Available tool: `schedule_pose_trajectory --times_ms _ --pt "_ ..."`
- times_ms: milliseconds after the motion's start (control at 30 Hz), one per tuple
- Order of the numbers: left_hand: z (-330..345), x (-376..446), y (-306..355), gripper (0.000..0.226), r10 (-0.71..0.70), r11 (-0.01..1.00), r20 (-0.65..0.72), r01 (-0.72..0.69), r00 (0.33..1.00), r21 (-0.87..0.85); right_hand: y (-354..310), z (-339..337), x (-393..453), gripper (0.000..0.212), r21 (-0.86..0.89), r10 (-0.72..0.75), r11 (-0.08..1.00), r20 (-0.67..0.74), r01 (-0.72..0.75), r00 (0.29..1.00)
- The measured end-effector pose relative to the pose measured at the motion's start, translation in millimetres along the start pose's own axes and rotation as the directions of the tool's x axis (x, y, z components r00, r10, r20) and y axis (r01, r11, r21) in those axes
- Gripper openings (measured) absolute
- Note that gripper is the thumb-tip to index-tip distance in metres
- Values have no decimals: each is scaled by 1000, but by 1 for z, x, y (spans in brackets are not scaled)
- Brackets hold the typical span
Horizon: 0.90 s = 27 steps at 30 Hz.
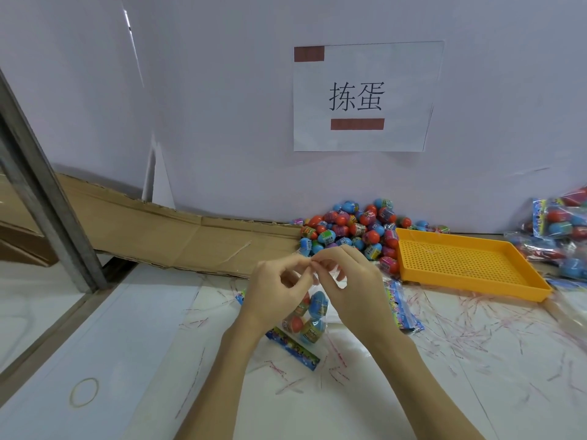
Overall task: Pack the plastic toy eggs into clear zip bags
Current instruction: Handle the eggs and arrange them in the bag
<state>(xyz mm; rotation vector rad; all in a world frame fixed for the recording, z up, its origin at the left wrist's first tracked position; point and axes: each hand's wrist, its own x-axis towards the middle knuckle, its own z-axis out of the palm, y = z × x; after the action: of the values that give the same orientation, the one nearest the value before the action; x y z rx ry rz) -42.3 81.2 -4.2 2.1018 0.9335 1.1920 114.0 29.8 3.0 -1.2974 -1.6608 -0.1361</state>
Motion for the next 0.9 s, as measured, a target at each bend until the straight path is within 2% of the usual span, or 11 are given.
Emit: schedule_pose_trajectory --times_ms 167,367,467,533,633,700,800,900 --pt "1 -2 0 15 0 1000 -8 0 1000 13 -5 0 -1 6 -90 -47 995 -35 44 998" --pt "2 -3 1 18 44 999 -30 -43 999 33 0 4 -2 7 -55 23 998 -25 -25 999" --pt "0 -2 0 22 -56 998 -53 54 997 -40 12 1 2 9 -85 91 992 -67 -97 994" --pt "-4 0 -2 25 -142 985 -131 127 981 -113 25 -6 4 9 -74 173 981 -111 -182 979" --pt "-9 3 -4 22 -285 938 -275 209 918 -276 46 -21 3 9 -68 295 949 -161 -309 942" --pt "-10 4 -3 22 -350 911 -353 227 868 -343 57 -26 2 7 -124 349 920 -165 -371 922" --pt "-11 5 -3 21 -359 905 -423 198 832 -378 67 -25 -1 2 -226 443 866 -66 -446 894" --pt "-14 6 -5 20 -397 876 -439 190 806 -444 68 -22 -4 7 -278 473 862 134 -425 871"
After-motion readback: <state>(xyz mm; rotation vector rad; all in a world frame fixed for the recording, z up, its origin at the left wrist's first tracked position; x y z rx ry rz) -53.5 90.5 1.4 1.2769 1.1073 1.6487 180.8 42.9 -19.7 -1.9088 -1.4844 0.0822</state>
